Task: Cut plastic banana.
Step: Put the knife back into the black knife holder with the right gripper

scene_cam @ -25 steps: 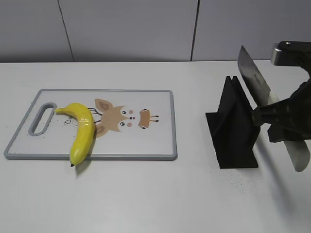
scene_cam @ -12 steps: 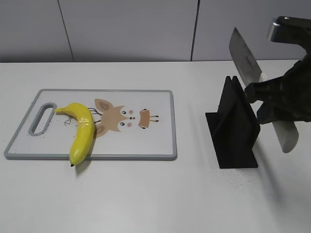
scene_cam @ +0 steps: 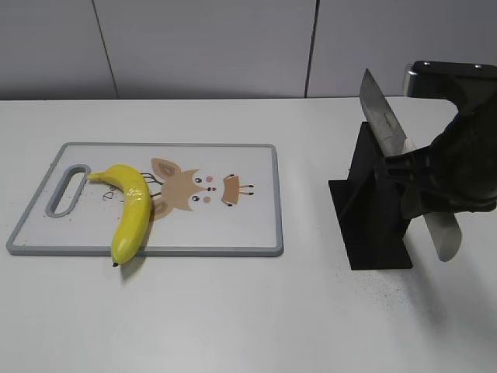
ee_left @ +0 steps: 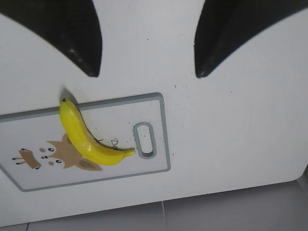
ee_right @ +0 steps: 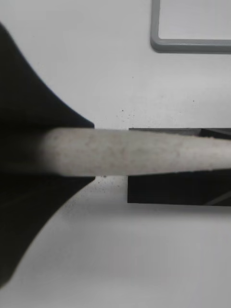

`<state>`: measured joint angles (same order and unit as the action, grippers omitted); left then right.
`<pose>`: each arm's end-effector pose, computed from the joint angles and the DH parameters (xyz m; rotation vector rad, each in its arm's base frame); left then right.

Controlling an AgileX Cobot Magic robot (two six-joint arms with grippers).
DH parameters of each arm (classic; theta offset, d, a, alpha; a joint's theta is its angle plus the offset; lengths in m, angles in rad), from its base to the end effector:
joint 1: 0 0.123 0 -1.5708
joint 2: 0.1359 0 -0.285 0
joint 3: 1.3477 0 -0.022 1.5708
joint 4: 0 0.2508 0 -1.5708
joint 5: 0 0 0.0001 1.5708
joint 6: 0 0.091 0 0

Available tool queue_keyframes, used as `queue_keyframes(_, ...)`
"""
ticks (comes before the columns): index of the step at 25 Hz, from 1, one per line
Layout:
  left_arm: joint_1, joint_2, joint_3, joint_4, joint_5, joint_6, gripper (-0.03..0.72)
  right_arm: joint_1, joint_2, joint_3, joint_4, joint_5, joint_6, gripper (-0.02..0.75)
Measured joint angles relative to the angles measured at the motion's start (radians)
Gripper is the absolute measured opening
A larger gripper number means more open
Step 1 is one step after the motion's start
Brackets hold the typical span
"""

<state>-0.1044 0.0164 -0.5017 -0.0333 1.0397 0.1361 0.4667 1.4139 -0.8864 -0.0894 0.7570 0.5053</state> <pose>-0.0019 -0.0024 0.2796 0.2453 2.0228 -0.0200 0.2378 0.1136 0.2364 -0.0205 2.7734 0.1543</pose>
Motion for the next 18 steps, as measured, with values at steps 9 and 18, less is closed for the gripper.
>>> queue_keyframes(9,0.000,0.000,0.000,0.000,0.000,0.000,0.579,0.000,-0.020,-0.003,-0.024,0.012,-0.004,0.179)
queue_keyframes(18,0.000,0.000,0.000,0.000,0.000,0.000,0.578,0.000,-0.023,-0.004,-0.024,0.023,-0.004,0.179)
